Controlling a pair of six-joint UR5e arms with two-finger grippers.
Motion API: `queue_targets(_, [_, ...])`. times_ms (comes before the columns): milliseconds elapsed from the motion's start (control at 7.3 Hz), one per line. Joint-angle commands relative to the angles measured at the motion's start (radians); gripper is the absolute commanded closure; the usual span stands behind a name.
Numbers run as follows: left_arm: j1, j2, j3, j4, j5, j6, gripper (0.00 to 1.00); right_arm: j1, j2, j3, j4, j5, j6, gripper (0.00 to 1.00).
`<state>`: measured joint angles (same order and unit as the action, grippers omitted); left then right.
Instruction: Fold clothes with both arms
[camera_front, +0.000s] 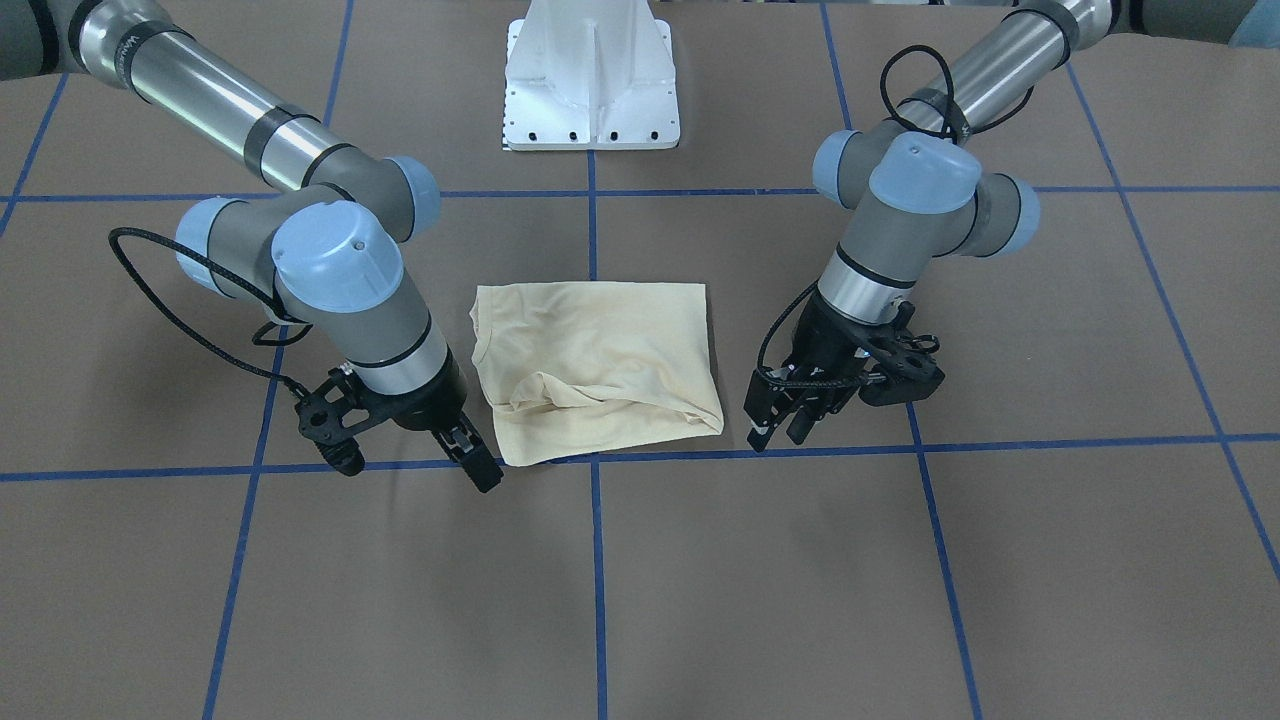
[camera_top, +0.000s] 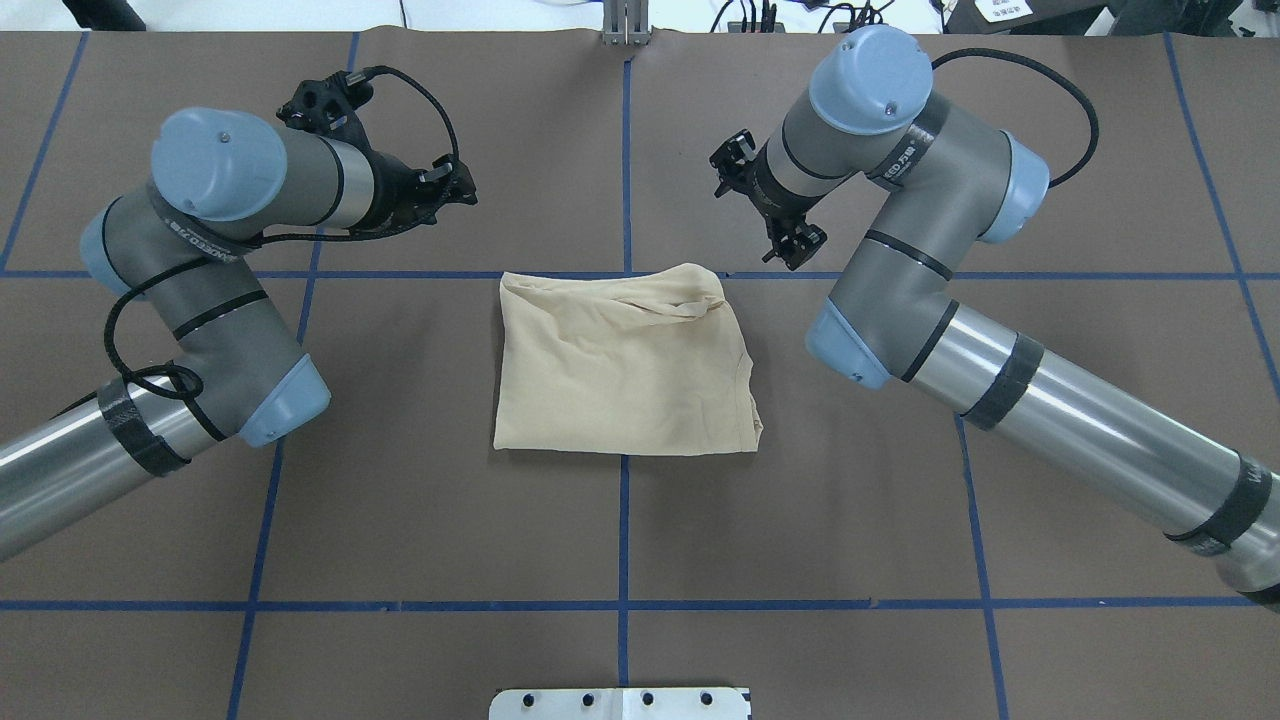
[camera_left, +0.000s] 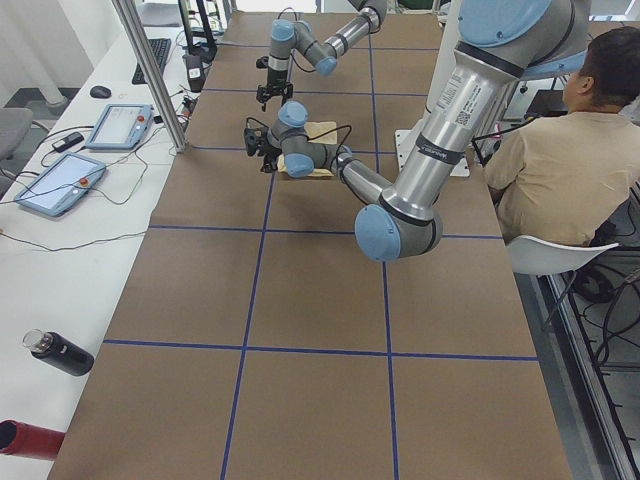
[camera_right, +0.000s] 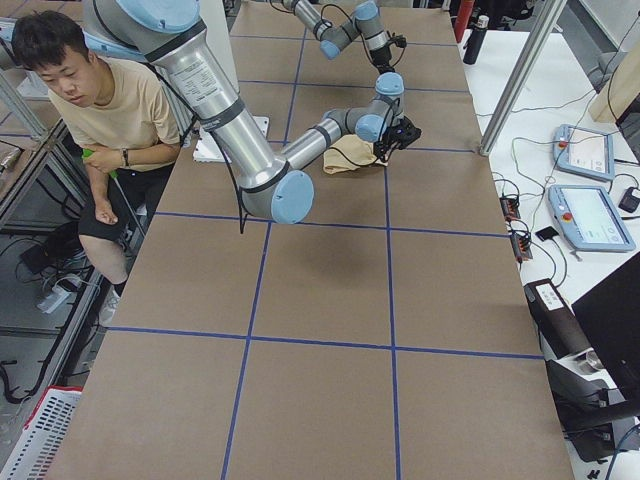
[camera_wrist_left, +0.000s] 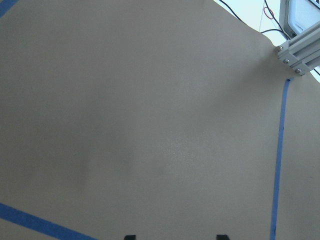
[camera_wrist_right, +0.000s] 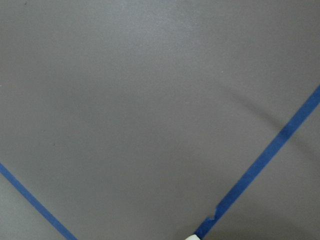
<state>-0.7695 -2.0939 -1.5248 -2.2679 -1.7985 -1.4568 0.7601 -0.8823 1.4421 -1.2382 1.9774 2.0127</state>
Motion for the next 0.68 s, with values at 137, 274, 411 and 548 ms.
queue_targets(137, [-0.083, 0.075, -0.057, 0.002, -0.088, 0.139, 0.49, -0.103, -0.007, 0.113, -0.064, -0.034, 0.012, 0.19])
queue_targets(274, [-0.108, 0.107, -0.078, 0.002, -0.11, 0.189, 0.5, -0.128, -0.007, 0.138, -0.096, -0.066, 0.023, 0.99])
queue_targets(411, [-0.125, 0.145, -0.113, 0.002, -0.131, 0.216, 0.5, -0.178, -0.006, 0.139, -0.099, -0.092, 0.017, 1.0])
queue_targets(548, [-0.135, 0.155, -0.121, 0.002, -0.146, 0.216, 0.5, -0.195, 0.005, 0.139, -0.101, -0.11, 0.015, 1.0])
